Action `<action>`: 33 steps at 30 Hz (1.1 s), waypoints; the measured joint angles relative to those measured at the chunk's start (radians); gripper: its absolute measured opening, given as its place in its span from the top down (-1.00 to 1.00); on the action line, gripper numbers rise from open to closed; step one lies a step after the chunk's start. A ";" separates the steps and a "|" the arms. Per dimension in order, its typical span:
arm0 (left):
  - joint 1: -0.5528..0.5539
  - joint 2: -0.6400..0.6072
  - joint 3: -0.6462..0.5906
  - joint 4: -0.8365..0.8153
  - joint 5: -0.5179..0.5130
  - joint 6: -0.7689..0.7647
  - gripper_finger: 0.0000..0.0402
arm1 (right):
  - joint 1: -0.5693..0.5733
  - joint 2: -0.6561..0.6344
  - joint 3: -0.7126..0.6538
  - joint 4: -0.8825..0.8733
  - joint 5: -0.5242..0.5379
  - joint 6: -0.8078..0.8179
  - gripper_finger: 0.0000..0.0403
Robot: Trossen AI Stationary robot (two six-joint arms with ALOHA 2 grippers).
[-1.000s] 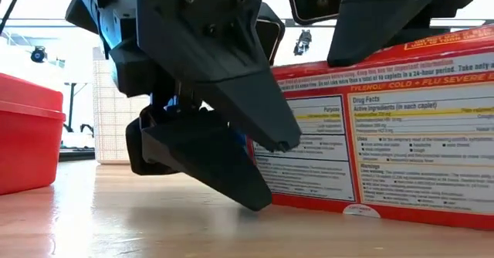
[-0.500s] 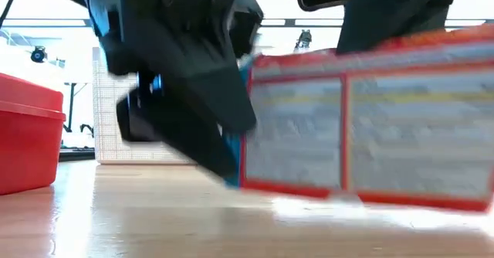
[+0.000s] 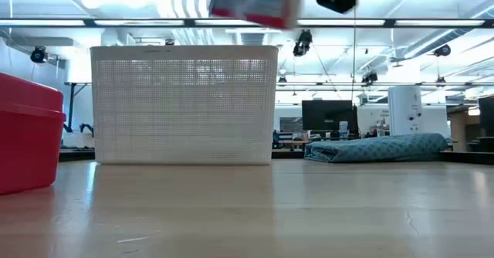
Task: Pick & place medical supplies in basket/bin
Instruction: Put the red pill box into the white bin
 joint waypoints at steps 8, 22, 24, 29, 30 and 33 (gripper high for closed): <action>-0.070 -0.288 0.000 -0.168 -0.286 0.082 0.19 | -0.242 -0.078 0.000 0.119 0.055 -0.137 0.95; -0.070 -0.385 0.000 -0.548 -0.092 0.026 0.19 | -0.575 0.109 0.268 0.140 0.021 -0.282 0.95; -0.070 -0.375 0.000 -0.630 -0.084 -0.046 0.19 | -0.598 0.173 0.341 0.033 0.010 -0.297 0.93; -0.070 -0.375 -0.009 -0.804 -0.088 -0.254 0.18 | -0.633 0.316 0.528 -0.140 -0.097 -0.325 0.72; -0.070 -0.376 -0.014 -0.820 -0.088 -0.269 0.18 | -0.635 0.341 0.568 -0.160 -0.100 -0.328 0.65; -0.070 -0.375 -0.024 -0.847 -0.059 -0.286 0.18 | -0.636 0.399 0.674 -0.241 -0.108 -0.378 0.38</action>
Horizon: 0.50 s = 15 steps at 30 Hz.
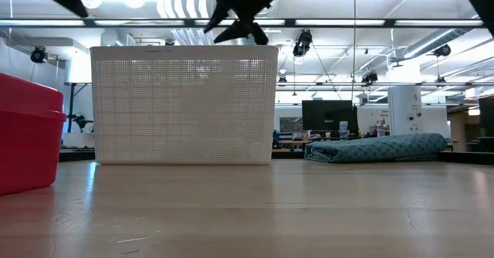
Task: Pick & place medical supplies in basket/bin
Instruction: Put the red pill box into the white bin, then put the red first aid kit into the white bin
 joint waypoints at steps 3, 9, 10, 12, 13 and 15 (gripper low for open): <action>0.000 0.002 -0.022 -0.002 0.079 0.000 0.18 | 0.016 0.039 0.104 -0.102 -0.030 -0.074 0.08; 0.000 0.001 -0.105 -0.002 0.176 0.027 0.18 | 0.123 0.047 0.213 -0.237 -0.012 -0.340 -0.31; 0.001 0.001 -0.120 -0.001 0.192 0.048 0.18 | 0.147 0.041 0.213 -0.252 0.004 -0.365 -0.35; 0.001 0.001 -0.156 0.015 0.220 0.119 0.18 | 0.194 0.023 0.209 -0.286 0.039 -0.388 -0.41; 0.001 0.003 -0.177 0.036 0.233 0.155 0.18 | 0.216 0.014 0.208 -0.311 0.059 -0.396 -0.42; 0.001 0.005 -0.223 0.092 0.263 0.213 0.18 | 0.261 0.002 0.208 -0.353 0.097 -0.401 -0.45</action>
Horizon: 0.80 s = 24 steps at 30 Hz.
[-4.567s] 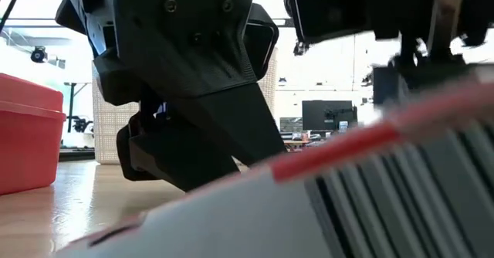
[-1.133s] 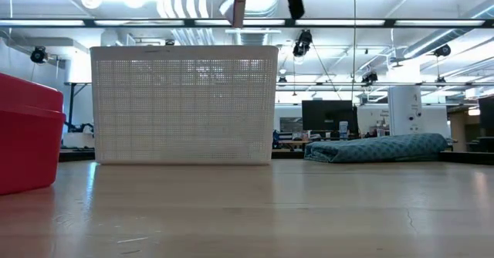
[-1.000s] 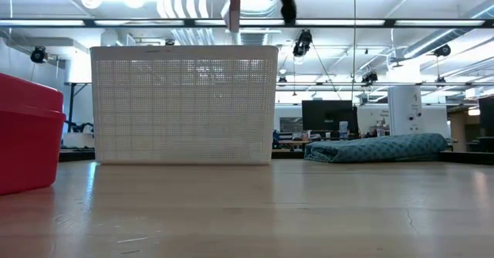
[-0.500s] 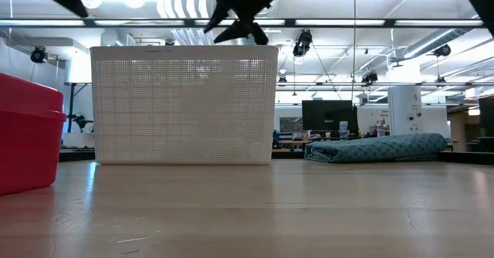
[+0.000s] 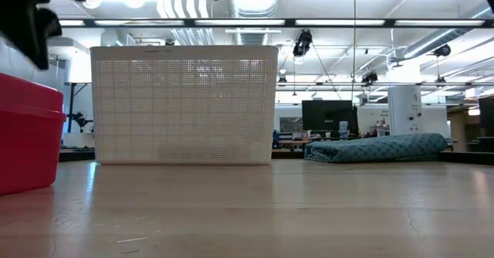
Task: Pick & place medical supplies in basket/bin
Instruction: Put the red first aid kit into the white bin
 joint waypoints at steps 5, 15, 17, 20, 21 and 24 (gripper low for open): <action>0.001 0.002 -0.121 0.140 0.095 0.058 0.18 | 0.099 -0.021 -0.001 -0.110 0.059 0.026 -0.45; 0.001 0.002 -0.281 0.357 0.267 0.108 0.18 | 0.185 -0.019 -0.004 -0.123 0.100 0.103 -0.37; 0.001 0.005 -0.301 0.396 0.295 0.130 0.18 | 0.185 -0.017 -0.009 -0.124 0.100 0.110 -0.36; 0.001 0.018 -0.328 0.408 0.317 0.138 0.18 | 0.184 -0.017 -0.014 -0.124 0.100 0.110 -0.36; 0.002 0.022 -0.336 0.416 0.323 0.139 0.18 | 0.184 -0.017 -0.016 -0.124 0.100 0.111 -0.36; 0.001 0.039 -0.368 0.444 0.364 0.139 0.18 | 0.184 -0.017 -0.022 -0.124 0.100 0.111 -0.35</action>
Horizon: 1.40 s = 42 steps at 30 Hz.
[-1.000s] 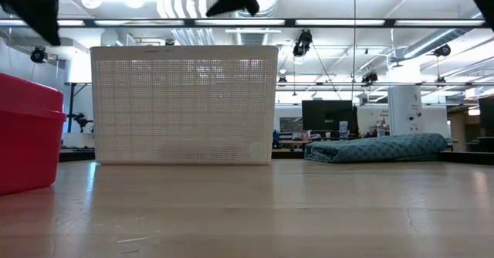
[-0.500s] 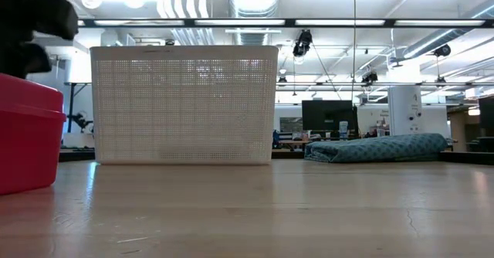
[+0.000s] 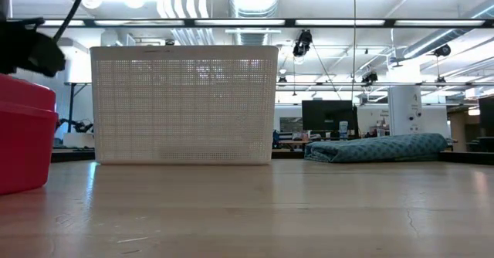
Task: Pick & place medical supplies in basket/bin
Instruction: Put the red first aid kit into the white bin
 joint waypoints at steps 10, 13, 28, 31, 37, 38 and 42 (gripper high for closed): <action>0.000 0.081 -0.067 0.118 0.054 0.000 0.40 | 0.000 0.000 -0.053 0.001 0.000 0.033 -0.30; 0.000 0.105 -0.060 0.122 0.059 0.001 0.63 | 0.000 0.000 -0.062 -0.001 0.000 0.050 -0.27; 0.035 0.092 0.196 0.118 -0.034 -0.011 0.90 | 0.003 -0.048 -0.061 0.026 0.023 0.048 -0.09; 0.039 0.072 0.326 0.136 -0.087 0.032 0.90 | 0.018 -0.093 -0.061 -0.021 0.026 0.047 -0.09; 0.129 0.067 0.569 0.066 -0.296 0.062 0.90 | 0.078 -0.214 -0.061 -0.153 0.147 0.128 -0.09; 0.151 0.067 0.610 0.049 -0.336 0.078 0.90 | 0.092 -0.238 -0.061 -0.180 0.180 0.152 -0.09; 0.291 0.067 0.787 -0.061 -0.451 0.199 0.89 | 0.157 -0.324 -0.063 -0.289 0.341 0.285 -0.09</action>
